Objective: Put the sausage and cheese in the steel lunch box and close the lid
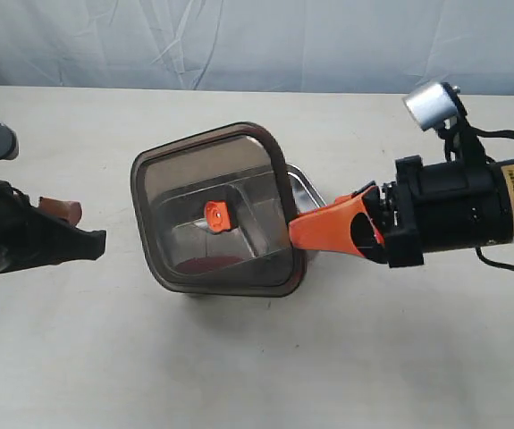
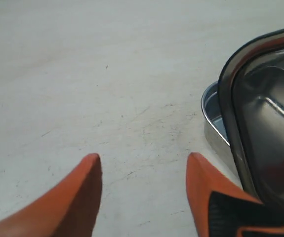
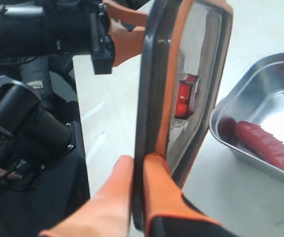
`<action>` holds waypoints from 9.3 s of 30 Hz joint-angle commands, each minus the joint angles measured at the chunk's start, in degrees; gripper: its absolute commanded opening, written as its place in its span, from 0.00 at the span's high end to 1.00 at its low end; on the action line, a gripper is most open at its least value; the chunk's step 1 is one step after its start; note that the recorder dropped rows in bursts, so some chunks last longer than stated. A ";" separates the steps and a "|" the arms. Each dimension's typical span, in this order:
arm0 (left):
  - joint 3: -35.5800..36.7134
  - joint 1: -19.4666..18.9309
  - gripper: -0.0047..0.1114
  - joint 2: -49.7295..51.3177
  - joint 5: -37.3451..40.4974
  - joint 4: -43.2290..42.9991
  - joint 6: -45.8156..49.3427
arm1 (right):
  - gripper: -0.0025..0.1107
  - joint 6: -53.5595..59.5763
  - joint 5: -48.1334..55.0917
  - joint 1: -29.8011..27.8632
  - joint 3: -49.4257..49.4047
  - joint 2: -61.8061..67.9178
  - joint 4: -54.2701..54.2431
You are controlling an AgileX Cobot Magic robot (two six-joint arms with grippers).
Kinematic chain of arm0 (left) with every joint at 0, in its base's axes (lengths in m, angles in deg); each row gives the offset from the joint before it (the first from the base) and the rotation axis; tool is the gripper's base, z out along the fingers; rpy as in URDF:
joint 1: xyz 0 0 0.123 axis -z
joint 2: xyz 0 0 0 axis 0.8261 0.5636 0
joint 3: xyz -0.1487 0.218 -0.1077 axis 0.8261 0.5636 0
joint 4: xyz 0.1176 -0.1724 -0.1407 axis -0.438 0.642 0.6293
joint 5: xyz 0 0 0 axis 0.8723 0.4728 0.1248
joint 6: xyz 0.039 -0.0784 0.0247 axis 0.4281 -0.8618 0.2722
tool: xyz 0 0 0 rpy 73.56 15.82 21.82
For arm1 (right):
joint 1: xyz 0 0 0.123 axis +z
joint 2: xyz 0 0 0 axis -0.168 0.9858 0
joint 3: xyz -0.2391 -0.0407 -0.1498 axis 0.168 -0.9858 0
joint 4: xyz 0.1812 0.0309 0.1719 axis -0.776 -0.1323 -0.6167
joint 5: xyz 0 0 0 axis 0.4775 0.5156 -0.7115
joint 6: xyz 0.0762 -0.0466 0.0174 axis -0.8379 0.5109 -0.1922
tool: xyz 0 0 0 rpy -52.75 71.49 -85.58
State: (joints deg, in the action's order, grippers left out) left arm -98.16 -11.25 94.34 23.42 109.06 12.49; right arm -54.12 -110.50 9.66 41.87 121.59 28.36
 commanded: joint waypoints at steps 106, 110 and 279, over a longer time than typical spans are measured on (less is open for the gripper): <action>0.09 0.79 0.51 7.70 3.21 -94.27 -36.76 | 0.98 -34.94 -4.94 -10.66 14.35 6.13 -12.37; 0.09 0.79 0.51 7.70 0.76 -86.90 -28.23 | 0.98 -34.94 -4.94 -9.77 13.60 6.13 -13.75; -24.77 23.76 0.96 33.72 -24.87 0.13 43.32 | 0.99 -34.86 5.68 -5.43 14.75 15.77 6.93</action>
State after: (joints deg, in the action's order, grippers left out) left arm -122.47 11.25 128.60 -3.59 109.77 53.98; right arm -87.61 -104.90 7.47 57.67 140.16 35.47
